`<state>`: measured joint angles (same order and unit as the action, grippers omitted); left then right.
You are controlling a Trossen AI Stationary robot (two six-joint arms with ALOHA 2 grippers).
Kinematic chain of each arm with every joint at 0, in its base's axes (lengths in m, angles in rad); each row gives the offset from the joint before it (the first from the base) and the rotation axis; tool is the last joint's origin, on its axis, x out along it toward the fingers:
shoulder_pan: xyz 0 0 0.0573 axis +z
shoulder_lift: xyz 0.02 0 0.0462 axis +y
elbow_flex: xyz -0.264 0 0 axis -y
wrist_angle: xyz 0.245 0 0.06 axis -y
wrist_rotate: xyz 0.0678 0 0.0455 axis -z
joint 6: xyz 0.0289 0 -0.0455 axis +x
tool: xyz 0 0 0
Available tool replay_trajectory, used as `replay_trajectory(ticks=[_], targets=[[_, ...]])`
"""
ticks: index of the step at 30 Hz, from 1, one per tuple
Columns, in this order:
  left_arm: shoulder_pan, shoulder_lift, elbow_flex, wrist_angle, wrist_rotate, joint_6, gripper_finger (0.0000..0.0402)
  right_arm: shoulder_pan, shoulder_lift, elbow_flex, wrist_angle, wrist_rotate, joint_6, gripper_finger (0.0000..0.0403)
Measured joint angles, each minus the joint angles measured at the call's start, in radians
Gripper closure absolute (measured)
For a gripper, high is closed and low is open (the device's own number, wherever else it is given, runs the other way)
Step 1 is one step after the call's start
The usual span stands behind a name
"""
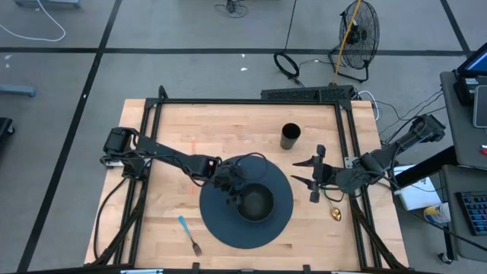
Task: Pick & Place Utensil
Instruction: Put the black bowl on the left of the blue mat
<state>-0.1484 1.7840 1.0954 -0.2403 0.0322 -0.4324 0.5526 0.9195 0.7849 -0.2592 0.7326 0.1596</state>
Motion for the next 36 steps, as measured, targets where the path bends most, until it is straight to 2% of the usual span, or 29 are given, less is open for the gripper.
replay_trajectory(ticks=[4, 7, 29, 36], targets=[[0.009, -0.001, 0.000, 0.009, -0.006, 0.000, 0.0134, 0.000, 0.000, 0.000, 0.000, 0.000, 0.000, 0.0232], [0.019, -0.001, 0.000, 0.007, -0.006, -0.003, 0.0152, 0.000, 0.000, 0.000, -0.002, 0.000, 0.000, 0.0232], [0.030, -0.003, 0.000, 0.007, 0.029, 0.106, 0.0389, 0.000, 0.000, 0.000, -0.007, 0.000, 0.000, 0.0232], [0.030, -0.004, 0.000, 0.007, 0.026, 0.108, 0.0392, 0.000, 0.000, 0.000, -0.008, 0.000, 0.000, 0.0232]])
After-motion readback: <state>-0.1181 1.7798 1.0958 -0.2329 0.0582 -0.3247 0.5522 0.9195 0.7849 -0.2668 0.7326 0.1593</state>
